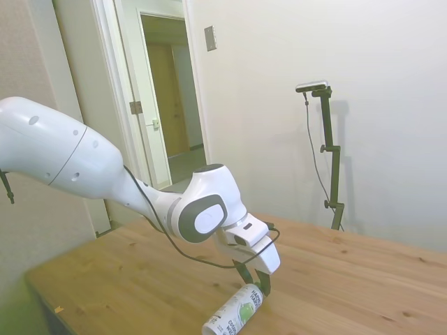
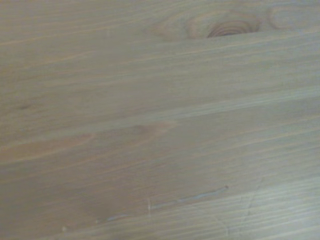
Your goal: Stand the water bottle
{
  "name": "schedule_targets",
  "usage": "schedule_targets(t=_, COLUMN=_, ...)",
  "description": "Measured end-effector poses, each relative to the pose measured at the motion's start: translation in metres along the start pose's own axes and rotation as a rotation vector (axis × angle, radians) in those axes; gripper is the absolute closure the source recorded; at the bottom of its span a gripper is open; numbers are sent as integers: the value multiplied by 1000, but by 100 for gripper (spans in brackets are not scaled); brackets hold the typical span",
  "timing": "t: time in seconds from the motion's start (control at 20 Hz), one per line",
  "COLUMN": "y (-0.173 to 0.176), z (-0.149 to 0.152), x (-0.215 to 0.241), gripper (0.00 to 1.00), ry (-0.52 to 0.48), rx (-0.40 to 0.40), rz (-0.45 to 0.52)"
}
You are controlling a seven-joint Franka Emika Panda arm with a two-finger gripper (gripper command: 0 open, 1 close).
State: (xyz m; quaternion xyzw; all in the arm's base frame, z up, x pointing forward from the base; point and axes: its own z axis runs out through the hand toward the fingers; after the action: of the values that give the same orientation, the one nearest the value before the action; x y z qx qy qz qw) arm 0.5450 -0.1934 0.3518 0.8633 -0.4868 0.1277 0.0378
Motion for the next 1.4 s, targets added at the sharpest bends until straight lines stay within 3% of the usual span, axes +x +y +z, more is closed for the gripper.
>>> schedule_targets(t=0.5, y=-10, z=2, x=1, gripper=100, ry=-35, rx=-23, rz=29)
schedule_targets(t=0.7, y=-18, z=-14, x=10, gripper=100, ry=-9, rx=35, rz=102)
schedule_targets(t=1.05, y=-22, z=-85, x=46, gripper=100, ry=151, rx=208, rz=327)
schedule_targets(t=1.4, y=-25, z=-116, x=78, gripper=100, ry=402, rx=270, rz=535)
